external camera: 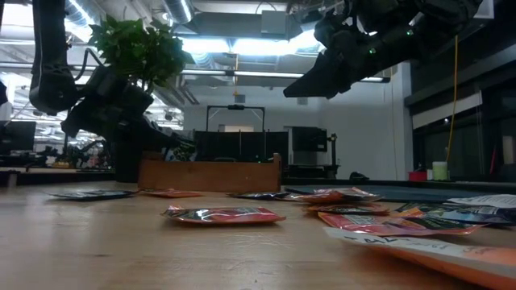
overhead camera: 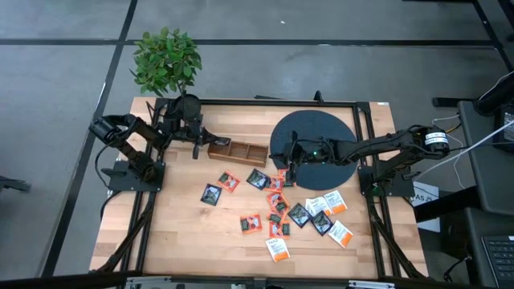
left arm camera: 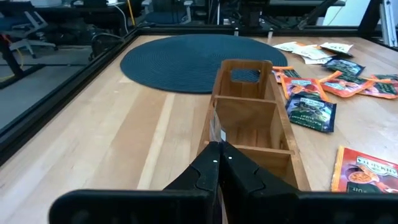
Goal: Pick & Place Tea
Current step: Put the dark blue tea bag into the left section of the wooden organizer
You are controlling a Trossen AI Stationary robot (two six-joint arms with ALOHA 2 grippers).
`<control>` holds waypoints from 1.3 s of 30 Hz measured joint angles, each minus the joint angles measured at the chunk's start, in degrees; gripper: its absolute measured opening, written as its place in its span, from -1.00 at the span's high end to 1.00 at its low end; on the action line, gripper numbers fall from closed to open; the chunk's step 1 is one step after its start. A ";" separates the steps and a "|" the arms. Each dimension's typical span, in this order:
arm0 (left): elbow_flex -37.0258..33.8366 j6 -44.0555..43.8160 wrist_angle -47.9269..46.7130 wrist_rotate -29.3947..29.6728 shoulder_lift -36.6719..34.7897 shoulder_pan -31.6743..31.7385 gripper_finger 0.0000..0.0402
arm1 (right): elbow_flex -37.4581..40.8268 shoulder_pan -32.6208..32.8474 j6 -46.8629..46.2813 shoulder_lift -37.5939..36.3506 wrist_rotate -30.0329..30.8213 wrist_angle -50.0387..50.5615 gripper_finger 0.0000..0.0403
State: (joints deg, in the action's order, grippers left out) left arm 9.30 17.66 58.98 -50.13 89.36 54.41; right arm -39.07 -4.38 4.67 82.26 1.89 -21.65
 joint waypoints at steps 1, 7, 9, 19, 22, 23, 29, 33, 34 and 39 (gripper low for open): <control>0.00 -0.22 0.00 0.02 0.00 0.00 0.97 | 0.00 0.00 -0.13 0.02 0.00 0.00 0.96; 0.00 0.49 -0.02 1.42 -0.01 0.00 0.95 | 0.00 0.00 -1.56 0.02 0.00 0.00 0.96; 0.00 0.49 -0.22 2.31 -0.02 0.00 0.92 | 0.00 0.00 -1.60 0.02 0.00 0.00 0.96; 0.00 -0.56 -0.44 2.53 -0.02 0.00 0.72 | 0.00 0.00 -1.63 0.00 0.02 0.00 0.96; 0.00 -0.56 -0.46 2.53 -0.02 0.00 0.66 | 0.00 0.00 -1.63 0.00 0.02 0.00 0.96; 0.00 -0.56 -0.44 2.53 -0.02 0.00 0.65 | 0.00 0.00 -1.63 0.00 0.00 0.00 0.96; 0.00 -1.89 -0.36 2.47 -1.56 0.48 0.59 | 0.00 0.00 -1.51 0.00 0.02 0.02 0.96; 0.00 -2.11 -0.22 2.36 -2.59 0.46 0.58 | 0.00 0.00 -1.41 0.02 0.00 0.02 0.96; -0.02 -2.46 -0.21 2.32 -2.64 0.46 0.58 | 0.00 0.00 -1.42 0.00 0.02 0.02 0.96; 0.95 -6.38 -0.10 2.23 -2.64 0.46 0.58 | 0.00 0.00 -1.32 0.00 0.00 0.02 0.96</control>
State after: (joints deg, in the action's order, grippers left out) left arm 10.25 11.29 58.88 -47.90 86.72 54.87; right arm -39.07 -4.38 3.36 82.26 1.89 -21.63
